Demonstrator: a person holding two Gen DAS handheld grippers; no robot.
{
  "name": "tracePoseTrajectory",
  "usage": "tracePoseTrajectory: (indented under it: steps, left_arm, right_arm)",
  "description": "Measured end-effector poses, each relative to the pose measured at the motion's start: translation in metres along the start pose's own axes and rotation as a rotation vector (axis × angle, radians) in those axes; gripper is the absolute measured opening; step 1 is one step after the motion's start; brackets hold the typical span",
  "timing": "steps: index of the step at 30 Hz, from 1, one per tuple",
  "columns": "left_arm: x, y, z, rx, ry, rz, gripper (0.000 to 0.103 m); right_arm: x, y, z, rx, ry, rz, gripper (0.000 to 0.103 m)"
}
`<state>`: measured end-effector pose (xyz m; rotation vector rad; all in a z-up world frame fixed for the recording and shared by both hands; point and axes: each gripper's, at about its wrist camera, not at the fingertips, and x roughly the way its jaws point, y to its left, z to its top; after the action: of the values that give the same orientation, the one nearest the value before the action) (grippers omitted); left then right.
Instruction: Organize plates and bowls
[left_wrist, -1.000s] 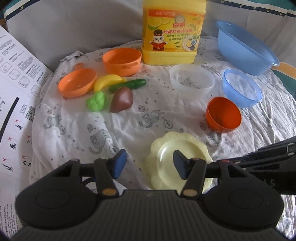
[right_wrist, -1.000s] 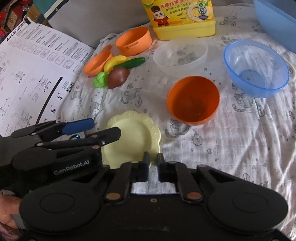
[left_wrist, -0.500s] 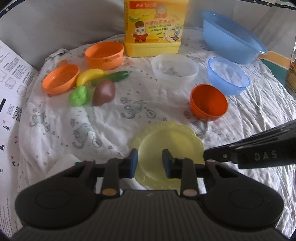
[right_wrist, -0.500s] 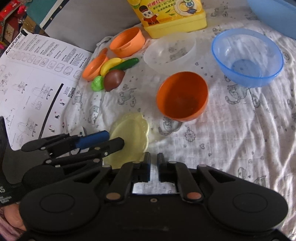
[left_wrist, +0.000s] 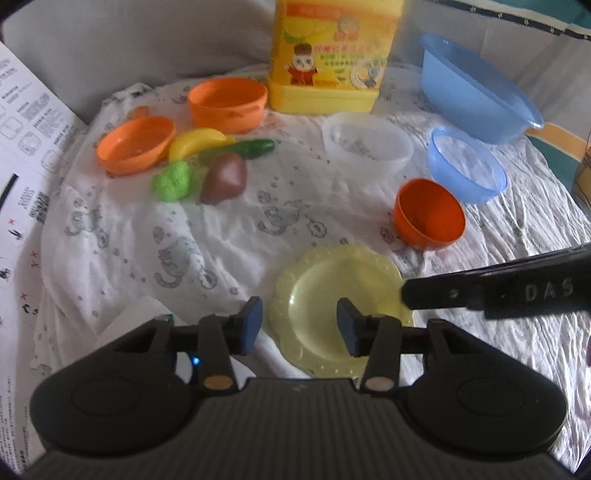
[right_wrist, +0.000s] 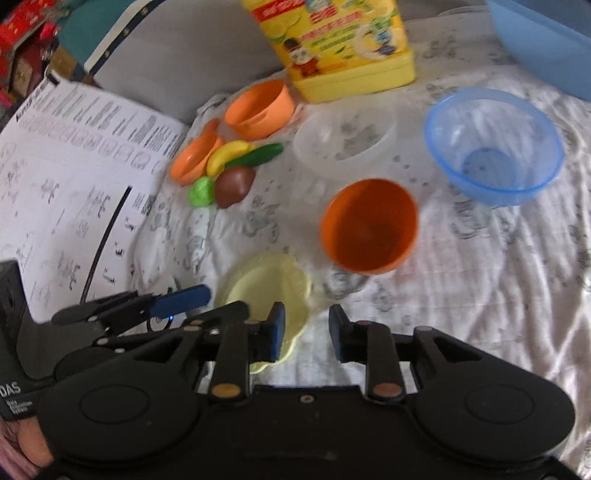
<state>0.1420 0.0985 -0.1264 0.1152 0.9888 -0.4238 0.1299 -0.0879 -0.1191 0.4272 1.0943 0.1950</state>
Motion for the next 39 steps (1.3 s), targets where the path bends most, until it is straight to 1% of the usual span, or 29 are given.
tracePoseTrajectory:
  steps: [3,5,6,9,12,15,17,20,22,28,33,35,36,37,38,39]
  left_arm:
    - [0.006,-0.002,0.000,-0.002,0.010,-0.013,0.044]
    - [0.006,-0.003,0.001,-0.012,0.012,-0.045,0.036]
    - [0.006,-0.005,0.001,-0.013,0.014,-0.051,0.036]
    - [0.006,-0.007,-0.001,-0.002,0.009,-0.041,0.036]
    - [0.006,-0.006,-0.002,-0.014,0.007,-0.033,0.038]
    - [0.006,-0.009,-0.001,-0.009,0.007,-0.022,0.032]
    - [0.004,-0.011,-0.001,-0.011,0.005,0.005,0.023]
    - [-0.002,-0.014,-0.001,-0.004,-0.005,0.022,0.020]
    - [-0.008,-0.018,-0.001,0.003,-0.007,0.023,0.020]
    - [-0.024,-0.025,-0.003,-0.027,-0.008,0.021,0.019]
    - [-0.053,-0.029,-0.010,-0.036,-0.030,0.026,0.019]
    - [-0.064,-0.029,-0.015,-0.045,-0.033,0.036,0.019]
    - [-0.068,-0.028,-0.018,-0.054,-0.033,0.039,0.019]
    - [-0.074,-0.027,-0.021,-0.066,-0.037,0.039,0.019]
    - [-0.079,-0.026,-0.025,-0.076,-0.040,0.040,0.015]
    - [-0.084,-0.025,-0.029,-0.088,-0.034,0.013,0.010]
  right_arm:
    - [0.005,0.000,-0.003,-0.003,0.002,-0.008,0.027]
    - [0.007,-0.002,-0.005,-0.003,0.002,-0.012,0.027]
    - [0.009,-0.002,-0.005,-0.003,0.000,-0.020,0.026]
    - [0.010,-0.004,-0.005,-0.005,-0.002,-0.019,0.025]
    - [0.010,-0.001,-0.007,-0.027,-0.007,-0.033,0.025]
    - [0.009,0.000,-0.008,-0.028,-0.014,-0.049,0.023]
    - [0.008,0.002,-0.009,-0.034,-0.017,-0.069,0.020]
    - [0.004,0.004,-0.010,-0.034,-0.023,-0.077,0.020]
    - [-0.001,0.002,-0.010,-0.030,-0.030,-0.080,0.020]
    - [-0.023,0.000,-0.013,-0.011,-0.046,-0.060,0.020]
    - [-0.046,0.008,-0.020,-0.018,-0.051,-0.032,0.020]
    - [-0.052,0.013,-0.025,-0.018,-0.044,-0.010,0.021]
    - [-0.055,0.016,-0.029,-0.020,-0.036,0.005,0.024]
    - [-0.056,0.019,-0.032,-0.024,-0.030,0.009,0.025]
    - [-0.058,0.023,-0.037,-0.037,-0.023,0.016,0.025]
    - [-0.059,0.026,-0.041,-0.041,-0.014,0.034,0.021]
